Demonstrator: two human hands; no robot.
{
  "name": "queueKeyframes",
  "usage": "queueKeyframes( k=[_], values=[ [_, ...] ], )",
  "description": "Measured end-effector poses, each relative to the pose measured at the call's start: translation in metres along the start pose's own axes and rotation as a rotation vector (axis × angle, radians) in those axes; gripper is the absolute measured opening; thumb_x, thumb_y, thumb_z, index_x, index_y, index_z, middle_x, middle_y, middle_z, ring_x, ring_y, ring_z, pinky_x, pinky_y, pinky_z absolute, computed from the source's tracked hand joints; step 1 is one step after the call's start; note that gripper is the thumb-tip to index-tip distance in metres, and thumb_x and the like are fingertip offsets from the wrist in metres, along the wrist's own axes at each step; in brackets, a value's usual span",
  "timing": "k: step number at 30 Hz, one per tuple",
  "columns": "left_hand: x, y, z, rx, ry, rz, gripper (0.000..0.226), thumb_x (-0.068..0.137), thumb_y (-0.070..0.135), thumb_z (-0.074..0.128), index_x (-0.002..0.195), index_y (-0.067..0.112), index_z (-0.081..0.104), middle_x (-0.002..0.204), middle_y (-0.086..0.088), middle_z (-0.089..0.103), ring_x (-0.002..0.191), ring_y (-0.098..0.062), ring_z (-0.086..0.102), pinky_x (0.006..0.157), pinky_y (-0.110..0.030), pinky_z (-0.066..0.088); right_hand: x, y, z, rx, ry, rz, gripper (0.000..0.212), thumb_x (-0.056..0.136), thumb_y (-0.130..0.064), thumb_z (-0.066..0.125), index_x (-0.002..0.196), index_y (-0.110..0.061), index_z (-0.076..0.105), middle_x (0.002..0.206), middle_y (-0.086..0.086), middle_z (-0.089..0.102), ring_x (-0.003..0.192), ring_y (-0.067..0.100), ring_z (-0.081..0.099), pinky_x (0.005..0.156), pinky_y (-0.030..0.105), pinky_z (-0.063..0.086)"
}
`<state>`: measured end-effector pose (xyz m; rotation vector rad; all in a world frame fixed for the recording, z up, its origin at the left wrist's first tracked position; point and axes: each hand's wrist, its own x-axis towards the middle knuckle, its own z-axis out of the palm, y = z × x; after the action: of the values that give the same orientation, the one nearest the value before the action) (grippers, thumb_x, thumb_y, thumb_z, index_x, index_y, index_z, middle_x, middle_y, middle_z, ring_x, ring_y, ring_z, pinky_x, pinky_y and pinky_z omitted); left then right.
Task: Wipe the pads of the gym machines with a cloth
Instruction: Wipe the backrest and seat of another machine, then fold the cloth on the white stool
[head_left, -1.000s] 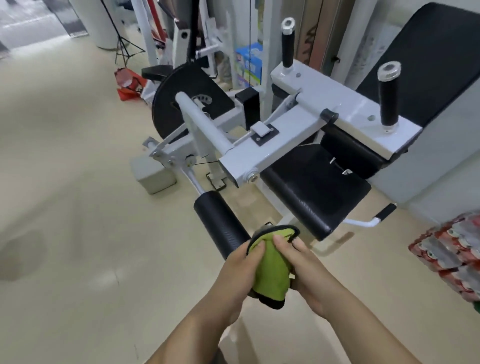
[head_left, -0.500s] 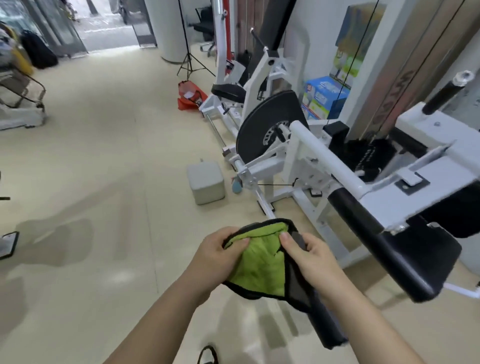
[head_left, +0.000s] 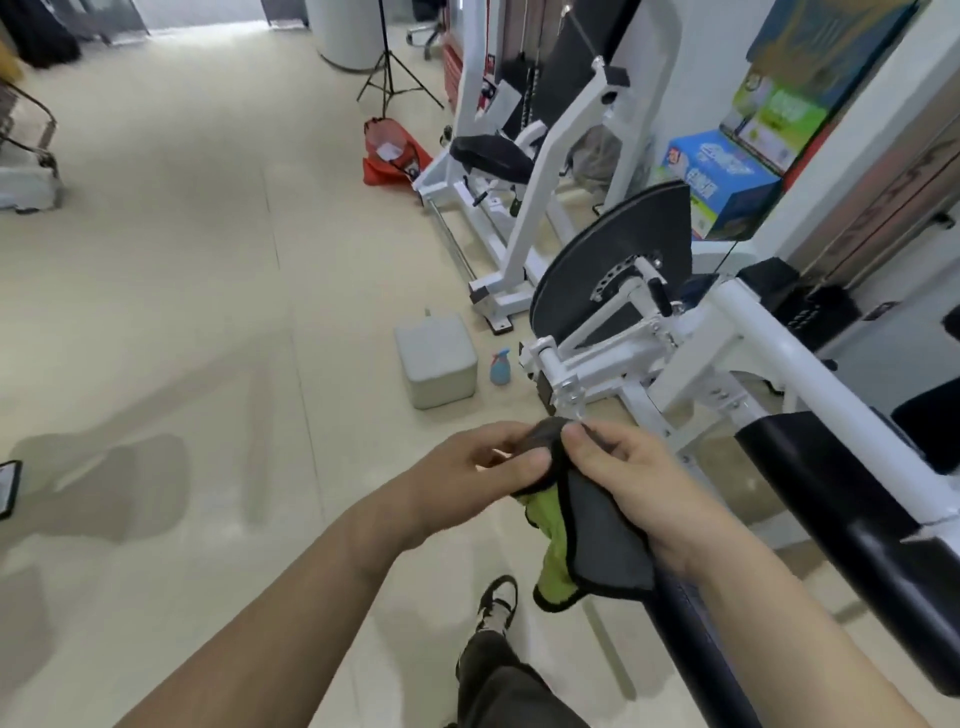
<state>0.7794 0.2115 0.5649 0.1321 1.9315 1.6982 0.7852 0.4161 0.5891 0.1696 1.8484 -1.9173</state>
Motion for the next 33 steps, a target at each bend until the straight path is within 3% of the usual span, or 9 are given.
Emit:
queueKeyframes(
  k=[5, 9, 12, 14, 18, 22, 25, 29, 33],
  values=[
    [0.063, 0.024, -0.059, 0.03, 0.143, 0.053, 0.035, 0.099, 0.053, 0.06, 0.12, 0.029, 0.072, 0.12, -0.005, 0.071, 0.115, -0.029, 0.065, 0.102, -0.048, 0.053, 0.09, -0.035, 0.006, -0.171, -0.004, -0.015, 0.025, 0.099, -0.04, 0.065, 0.1, -0.021, 0.08, 0.097, 0.013, 0.08, 0.092, 0.032, 0.077, 0.085, 0.048, 0.061],
    [0.101, 0.01, -0.129, 0.138, 0.174, 0.007, 0.043, 0.087, 0.026, 0.08, 0.126, 0.039, 0.068, 0.109, 0.005, 0.07, 0.083, -0.013, 0.064, 0.086, -0.037, 0.059, 0.162, -0.054, 0.014, -0.292, 0.033, -0.061, 0.037, 0.097, -0.048, 0.067, 0.096, -0.012, 0.076, 0.098, 0.023, 0.074, 0.094, 0.039, 0.073, 0.084, 0.057, 0.057],
    [0.115, -0.001, -0.176, 0.524, 0.061, -0.011, 0.074, 0.085, -0.001, 0.061, 0.14, 0.048, 0.054, 0.112, 0.013, 0.058, 0.088, -0.004, 0.057, 0.084, -0.021, 0.051, 0.199, -0.077, 0.016, -0.376, 0.012, -0.121, 0.052, 0.094, -0.057, 0.065, 0.092, -0.005, 0.069, 0.097, 0.027, 0.067, 0.08, 0.032, 0.069, 0.073, 0.041, 0.051],
    [0.132, -0.004, -0.207, 0.672, 0.072, -0.065, 0.079, 0.08, 0.003, 0.061, 0.141, 0.052, 0.047, 0.121, 0.017, 0.045, 0.108, -0.008, 0.053, 0.092, -0.021, 0.047, 0.225, -0.093, 0.019, -0.369, -0.035, -0.125, 0.053, 0.092, -0.058, 0.065, 0.089, -0.006, 0.069, 0.091, 0.025, 0.066, 0.076, 0.032, 0.065, 0.073, 0.038, 0.047],
    [0.185, 0.012, -0.249, 0.429, 0.046, 0.064, 0.086, 0.075, 0.018, 0.079, 0.147, 0.049, 0.043, 0.146, 0.022, 0.039, 0.138, 0.002, 0.037, 0.109, -0.017, 0.035, 0.279, -0.12, 0.035, -0.371, -0.169, -0.073, 0.043, 0.093, -0.049, 0.071, 0.083, -0.007, 0.068, 0.075, 0.009, 0.059, 0.07, 0.015, 0.057, 0.07, 0.033, 0.043],
    [0.247, 0.025, -0.303, 0.375, -0.192, 0.03, 0.05, 0.076, 0.02, 0.084, 0.122, 0.034, 0.067, 0.113, 0.004, 0.071, 0.113, -0.005, 0.064, 0.095, -0.028, 0.055, 0.337, -0.143, 0.049, -0.332, -0.183, 0.035, 0.022, 0.083, -0.03, 0.083, 0.084, -0.012, 0.071, 0.079, 0.007, 0.068, 0.072, 0.018, 0.065, 0.065, 0.03, 0.051],
    [0.283, 0.026, -0.363, 0.581, -0.328, -0.042, 0.015, 0.08, 0.021, 0.08, 0.092, 0.015, 0.072, 0.094, -0.007, 0.071, 0.078, -0.009, 0.065, 0.073, -0.031, 0.054, 0.37, -0.151, 0.046, -0.451, -0.081, 0.113, 0.02, 0.075, -0.023, 0.077, 0.092, -0.016, 0.073, 0.088, 0.007, 0.074, 0.077, 0.023, 0.071, 0.069, 0.039, 0.056],
    [0.336, 0.043, -0.443, 0.548, -0.334, -0.126, 0.023, 0.07, 0.034, 0.083, 0.089, 0.025, 0.073, 0.101, 0.003, 0.07, 0.09, -0.011, 0.068, 0.079, -0.032, 0.057, 0.408, -0.134, 0.043, -0.847, 0.196, 0.155, 0.01, 0.084, -0.033, 0.075, 0.082, -0.024, 0.072, 0.079, -0.002, 0.072, 0.079, 0.02, 0.069, 0.072, 0.038, 0.054],
    [0.384, 0.07, -0.475, 0.309, -0.365, -0.187, 0.017, 0.081, 0.019, 0.078, 0.094, 0.009, 0.076, 0.09, -0.008, 0.074, 0.084, -0.019, 0.069, 0.076, -0.033, 0.053, 0.431, -0.101, 0.053, -0.674, 0.472, 0.224, 0.035, 0.09, -0.043, 0.074, 0.08, -0.01, 0.07, 0.081, 0.011, 0.07, 0.079, 0.025, 0.067, 0.066, 0.035, 0.047]
  ],
)
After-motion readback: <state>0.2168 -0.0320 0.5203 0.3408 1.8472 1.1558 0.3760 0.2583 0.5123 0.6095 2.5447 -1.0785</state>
